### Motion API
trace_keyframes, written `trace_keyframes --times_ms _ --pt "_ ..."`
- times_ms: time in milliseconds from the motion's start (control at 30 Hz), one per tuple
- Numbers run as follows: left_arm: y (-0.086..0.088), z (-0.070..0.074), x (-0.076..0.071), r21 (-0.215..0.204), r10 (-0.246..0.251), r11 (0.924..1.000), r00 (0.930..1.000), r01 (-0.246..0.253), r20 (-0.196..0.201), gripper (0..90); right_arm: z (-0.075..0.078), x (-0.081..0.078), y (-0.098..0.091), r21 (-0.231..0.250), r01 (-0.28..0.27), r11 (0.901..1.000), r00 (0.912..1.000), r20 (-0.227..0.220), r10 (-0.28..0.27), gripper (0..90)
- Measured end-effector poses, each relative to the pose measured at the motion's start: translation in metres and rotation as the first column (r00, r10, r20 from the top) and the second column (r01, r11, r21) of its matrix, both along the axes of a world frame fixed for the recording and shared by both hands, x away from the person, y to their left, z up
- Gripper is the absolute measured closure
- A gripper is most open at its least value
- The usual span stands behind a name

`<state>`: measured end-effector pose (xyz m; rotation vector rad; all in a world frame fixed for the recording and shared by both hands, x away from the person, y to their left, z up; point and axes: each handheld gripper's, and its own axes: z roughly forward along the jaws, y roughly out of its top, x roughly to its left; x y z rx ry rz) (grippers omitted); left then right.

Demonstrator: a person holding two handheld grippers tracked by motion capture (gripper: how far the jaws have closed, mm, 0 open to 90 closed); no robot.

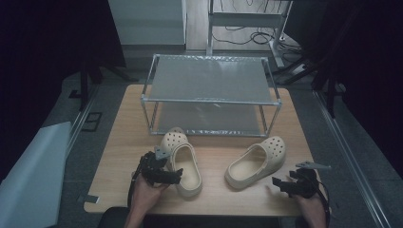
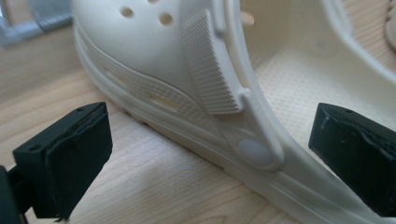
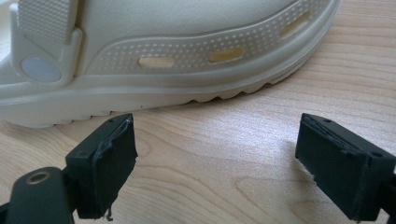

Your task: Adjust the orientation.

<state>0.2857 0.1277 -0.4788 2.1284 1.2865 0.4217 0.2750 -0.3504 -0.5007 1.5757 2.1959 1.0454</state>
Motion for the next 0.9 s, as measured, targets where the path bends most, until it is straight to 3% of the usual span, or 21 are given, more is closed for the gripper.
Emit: trace_keyframes --times_ms 100,200,333,500,567,667,900 --pt "0.003 0.001 0.0 0.013 0.016 0.9998 0.9999 -0.016 -0.001 0.0 0.0 0.0 0.0 0.001 -0.002 1.0 1.0 -0.005 0.002 12.2" --pt "0.011 0.003 0.0 0.059 0.05 0.997 0.9987 -0.05 0.012 0.0 0.0 0.0 0.0 0.001 0.0 1.0 1.0 -0.003 0.0 12.2" --pt "0.03 0.004 0.001 0.06 0.092 0.994 0.9958 -0.092 -0.002 0.0 0.0 0.0 -0.001 0.002 -0.002 1.0 1.0 -0.006 0.002 12.3" --pt "0.057 0.006 0.003 0.103 0.17 0.9802 0.9855 -0.169 0.001 0.0 0.0 0.0 -0.001 0.003 0.0 1.0 1.0 -0.006 0.0 12.3" --pt "0.066 0.007 0.004 0.093 0.187 0.9781 0.9823 -0.186 -0.003 1.8 0.0 0.0 -0.001 0.003 -0.001 1.0 1.0 -0.007 0.001 12.4" --pt "0.065 0.006 0.005 0.069 0.168 0.9836 0.9857 -0.166 -0.015 6.0 0.0 0.0 0.0 0.002 0.002 1.0 1.0 -0.006 -0.002 12.5" --pt "0.047 0.009 0.02 0.081 0.089 0.9929 0.9957 -0.087 -0.026 25.5 0.0 0.0 -0.001 0.006 0.004 1.0 1.0 0.0 -0.004 12.5"
